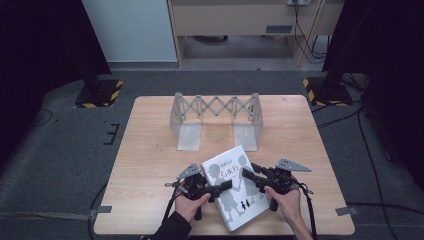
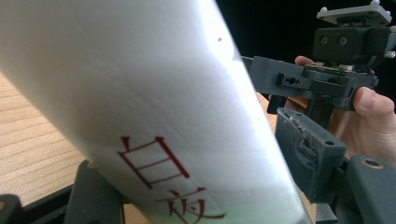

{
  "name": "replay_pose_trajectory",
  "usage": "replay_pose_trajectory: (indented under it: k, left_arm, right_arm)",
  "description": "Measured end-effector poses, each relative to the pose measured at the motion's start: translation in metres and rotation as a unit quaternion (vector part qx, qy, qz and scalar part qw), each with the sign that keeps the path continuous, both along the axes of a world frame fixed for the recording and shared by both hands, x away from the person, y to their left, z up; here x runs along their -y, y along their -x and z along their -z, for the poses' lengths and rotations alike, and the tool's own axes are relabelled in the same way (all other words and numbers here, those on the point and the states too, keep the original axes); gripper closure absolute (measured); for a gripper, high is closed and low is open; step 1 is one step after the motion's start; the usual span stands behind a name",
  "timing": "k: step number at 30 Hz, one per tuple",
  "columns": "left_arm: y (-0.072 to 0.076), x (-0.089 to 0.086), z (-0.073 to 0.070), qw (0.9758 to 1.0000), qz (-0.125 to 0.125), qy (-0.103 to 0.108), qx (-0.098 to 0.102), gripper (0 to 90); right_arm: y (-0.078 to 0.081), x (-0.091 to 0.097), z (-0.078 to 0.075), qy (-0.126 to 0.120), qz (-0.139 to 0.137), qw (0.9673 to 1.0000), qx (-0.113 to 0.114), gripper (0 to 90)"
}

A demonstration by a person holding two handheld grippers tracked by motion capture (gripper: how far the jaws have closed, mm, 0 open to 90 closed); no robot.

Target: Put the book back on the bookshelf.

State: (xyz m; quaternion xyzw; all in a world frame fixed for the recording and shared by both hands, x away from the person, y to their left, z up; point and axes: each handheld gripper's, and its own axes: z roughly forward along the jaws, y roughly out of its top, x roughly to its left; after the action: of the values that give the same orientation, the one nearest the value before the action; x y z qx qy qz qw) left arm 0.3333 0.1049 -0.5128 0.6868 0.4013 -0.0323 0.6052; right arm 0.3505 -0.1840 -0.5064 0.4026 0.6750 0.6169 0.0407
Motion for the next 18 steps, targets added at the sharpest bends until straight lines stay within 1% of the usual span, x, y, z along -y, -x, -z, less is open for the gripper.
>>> replay_pose_trajectory:
  k: [2,5,11,13,17,18]
  left_arm:
    - [0.0001,0.0008,-0.0014,1.0,-0.002,-0.002,0.003,33.3]
    - [-0.0007,0.0021,-0.004,0.9999,-0.007,-0.005,0.007,33.2]
    - [-0.0045,0.0036,-0.0051,0.9997,-0.024,0.006,0.003,33.8]
    - [-0.0054,0.0037,-0.0052,0.9997,-0.025,0.008,0.003,34.1]
    - [-0.0081,0.0027,-0.0088,0.9998,-0.017,0.013,0.004,38.0]
    - [-0.0091,0.002,-0.0096,0.9997,-0.014,0.019,0.001,39.3]
  right_arm:
    - [0.0006,-0.0003,0.0006,-0.009,0.005,0.9999,0.002,53.4]
    - [0.001,-0.0001,-0.0009,-0.012,0.009,0.9999,0.009,53.8]
    - [0.002,-0.0006,-0.0025,-0.012,0.018,0.9995,0.022,54.4]
    - [0.0017,-0.0005,-0.0024,-0.013,0.02,0.9995,0.022,54.4]
    - [0.0005,0.0014,-0.0026,-0.017,0.02,0.9995,0.018,54.2]
    - [0.0,0.0025,-0.0029,-0.019,0.019,0.9995,0.017,54.2]
